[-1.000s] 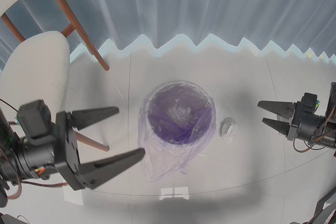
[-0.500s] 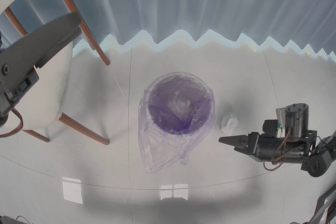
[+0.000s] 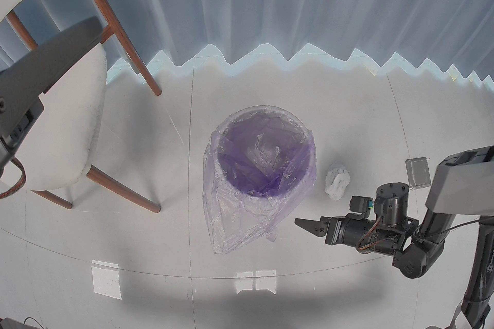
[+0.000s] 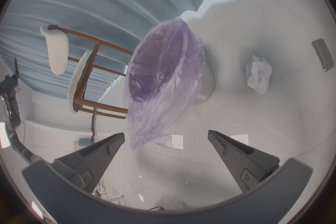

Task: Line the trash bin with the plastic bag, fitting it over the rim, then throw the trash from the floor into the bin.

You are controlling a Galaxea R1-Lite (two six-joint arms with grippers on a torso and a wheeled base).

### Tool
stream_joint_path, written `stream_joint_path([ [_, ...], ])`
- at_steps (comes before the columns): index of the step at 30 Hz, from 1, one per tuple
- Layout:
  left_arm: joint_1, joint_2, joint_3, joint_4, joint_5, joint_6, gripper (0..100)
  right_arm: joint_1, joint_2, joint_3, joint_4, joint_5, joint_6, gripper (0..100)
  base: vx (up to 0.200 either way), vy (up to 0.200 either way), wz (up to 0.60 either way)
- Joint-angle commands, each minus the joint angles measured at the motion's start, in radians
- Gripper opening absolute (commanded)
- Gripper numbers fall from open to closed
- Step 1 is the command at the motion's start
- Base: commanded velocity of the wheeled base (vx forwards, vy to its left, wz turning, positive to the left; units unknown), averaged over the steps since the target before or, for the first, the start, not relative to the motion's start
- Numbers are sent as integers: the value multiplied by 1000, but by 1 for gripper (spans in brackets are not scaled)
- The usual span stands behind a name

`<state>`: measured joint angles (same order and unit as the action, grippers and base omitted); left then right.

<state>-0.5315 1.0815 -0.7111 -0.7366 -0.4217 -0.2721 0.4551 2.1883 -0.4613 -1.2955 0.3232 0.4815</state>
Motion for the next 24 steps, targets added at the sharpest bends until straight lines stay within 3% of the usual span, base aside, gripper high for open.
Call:
stream_joint_path([
  [1,8,-28,4,5,3,11,100,2,206,-27,-99,-3,-37,100,0,0,0],
  [10,8,-34,5,5,3,13,100,5,205,-77,-275,-1,-47,100,0,0,0],
  [17,8,-34,10,5,3,14,100,19,2,-37,-174,2,-41,100,0,0,0],
  [21,8,-31,7,6,4,14,100,4,-160,-197,183,-19,-30,100,0,0,0],
  [24,16,-26,-18,-3,9,2,100,-1,-222,-387,516,-102,-21,100,0,0,0],
])
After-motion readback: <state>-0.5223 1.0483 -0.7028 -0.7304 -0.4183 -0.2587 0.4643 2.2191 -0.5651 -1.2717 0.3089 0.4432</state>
